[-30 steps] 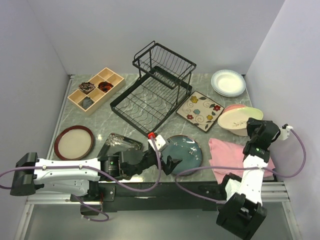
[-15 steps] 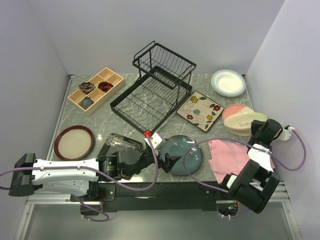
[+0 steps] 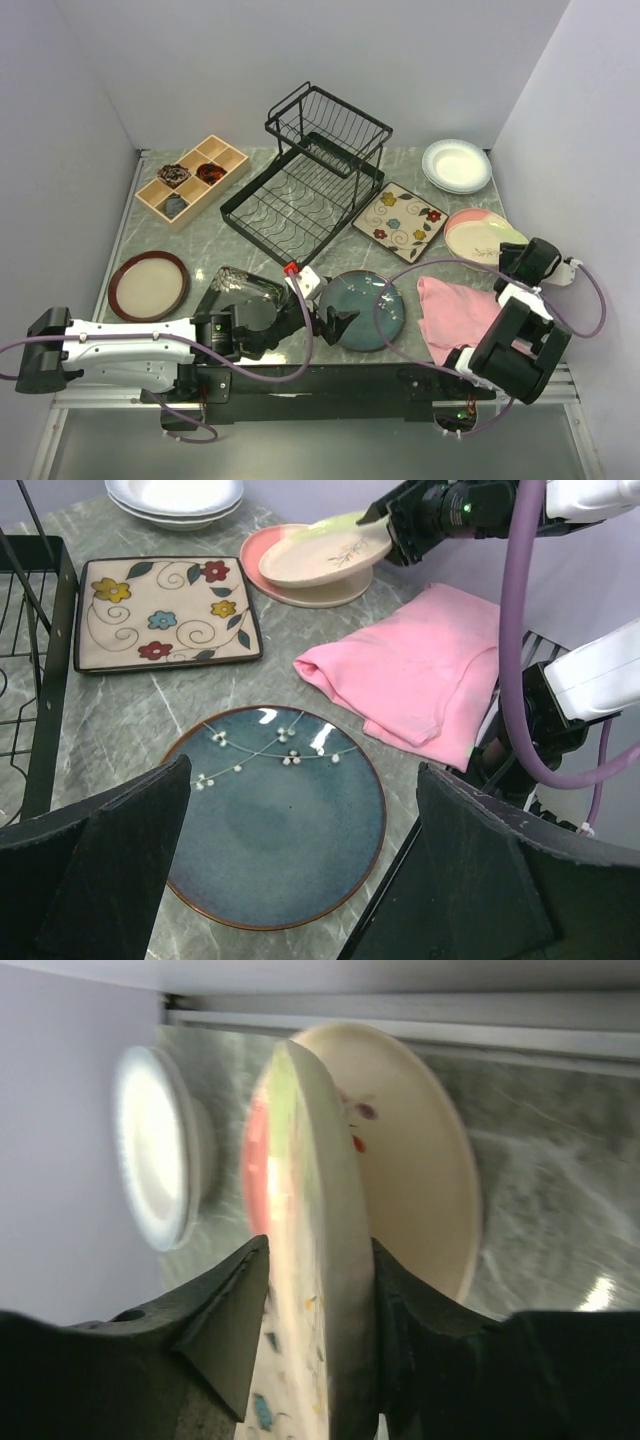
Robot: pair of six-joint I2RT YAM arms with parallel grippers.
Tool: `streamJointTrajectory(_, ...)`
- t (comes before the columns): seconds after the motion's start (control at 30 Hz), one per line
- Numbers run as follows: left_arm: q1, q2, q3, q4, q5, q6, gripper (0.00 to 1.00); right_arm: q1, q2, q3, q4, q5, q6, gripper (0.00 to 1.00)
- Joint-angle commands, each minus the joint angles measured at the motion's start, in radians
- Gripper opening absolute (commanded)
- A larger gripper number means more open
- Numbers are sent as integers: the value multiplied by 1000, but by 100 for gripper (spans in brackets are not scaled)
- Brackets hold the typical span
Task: Unload the plates from the dish rack
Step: Place the plate at the center of the board.
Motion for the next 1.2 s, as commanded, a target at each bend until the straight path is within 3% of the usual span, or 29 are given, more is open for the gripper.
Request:
streamJointTrajectory(0.0,3,-35,-1,48,-13,-12,99,-3,44,101,-110,37,-24,54)
streamJointTrajectory(0.47,3,-52,-7,53,4,-21,99,3,221,225,-263,110,-74,53)
streamJointTrajectory(0.8,3,-46,-5,57,-2,-18,99,37,270,330,-477,216,-89,63)
streamJointTrajectory(1.17,3,-48,-7,60,7,-26,100,40,236,284,-483,225,-109,69)
